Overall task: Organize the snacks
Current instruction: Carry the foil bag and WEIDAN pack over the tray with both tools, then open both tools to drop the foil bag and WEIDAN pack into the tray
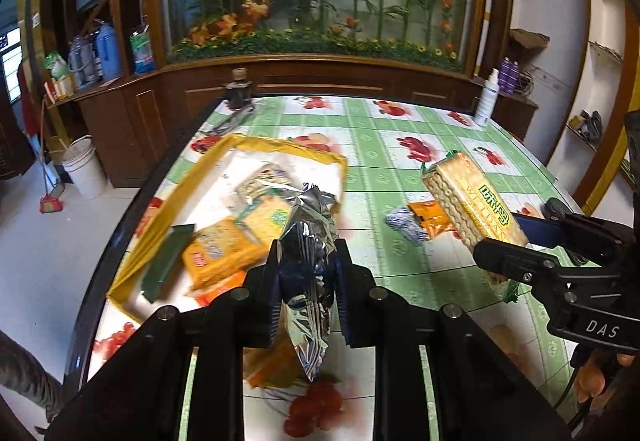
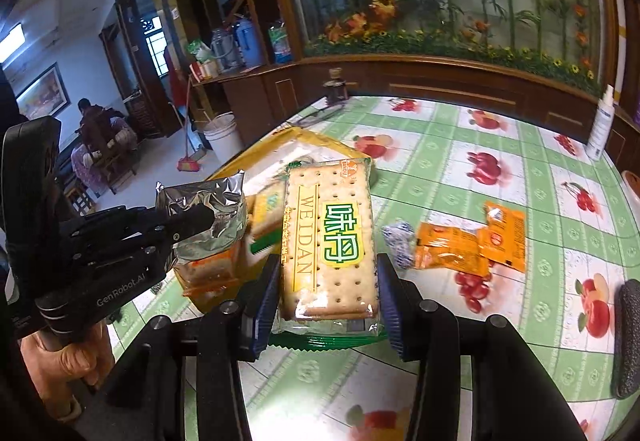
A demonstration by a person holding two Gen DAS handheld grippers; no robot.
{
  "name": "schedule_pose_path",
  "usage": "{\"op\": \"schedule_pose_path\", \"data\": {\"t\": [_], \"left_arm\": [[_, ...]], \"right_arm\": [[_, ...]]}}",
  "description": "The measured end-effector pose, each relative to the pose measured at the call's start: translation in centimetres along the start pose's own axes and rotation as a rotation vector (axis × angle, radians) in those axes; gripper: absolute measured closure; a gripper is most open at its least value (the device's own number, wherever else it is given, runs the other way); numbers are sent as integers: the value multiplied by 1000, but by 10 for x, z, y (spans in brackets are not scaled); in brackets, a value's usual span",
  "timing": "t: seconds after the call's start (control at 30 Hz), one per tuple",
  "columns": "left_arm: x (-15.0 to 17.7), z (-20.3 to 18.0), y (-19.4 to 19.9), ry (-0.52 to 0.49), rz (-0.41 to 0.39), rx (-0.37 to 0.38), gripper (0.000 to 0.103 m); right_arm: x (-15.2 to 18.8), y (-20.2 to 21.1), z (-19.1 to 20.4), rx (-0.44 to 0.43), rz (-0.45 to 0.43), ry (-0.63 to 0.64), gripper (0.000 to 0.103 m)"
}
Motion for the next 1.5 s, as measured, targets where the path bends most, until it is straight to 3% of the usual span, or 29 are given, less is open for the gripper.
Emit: {"op": "schedule_pose_path", "data": {"t": [0.33, 0.67, 1.0, 1.5], "left_arm": [[3, 51, -2, 57, 2, -47, 83], [-2, 81, -19, 97, 14, -64, 83], [-4, 84, -39, 89, 31, -61, 83], [-3, 90, -58, 93, 53, -80, 83]], "right_arm": [[-19, -34, 45, -42, 10, 39, 56], [-43, -80, 61, -46, 28, 47, 56], [-55, -123, 70, 1, 39, 67, 56], [-68, -145, 55, 75, 15, 78, 56]]}}
Point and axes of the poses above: each gripper's, at about its wrist camera, not at the fingertips, and y roughly against the way its jaws point, z to its left, x to its underside, the point moved 9 cm from there along -y, roughly the way its jaws point, and after that the axes turned 5 degrees about x, right-handed, at the moved point
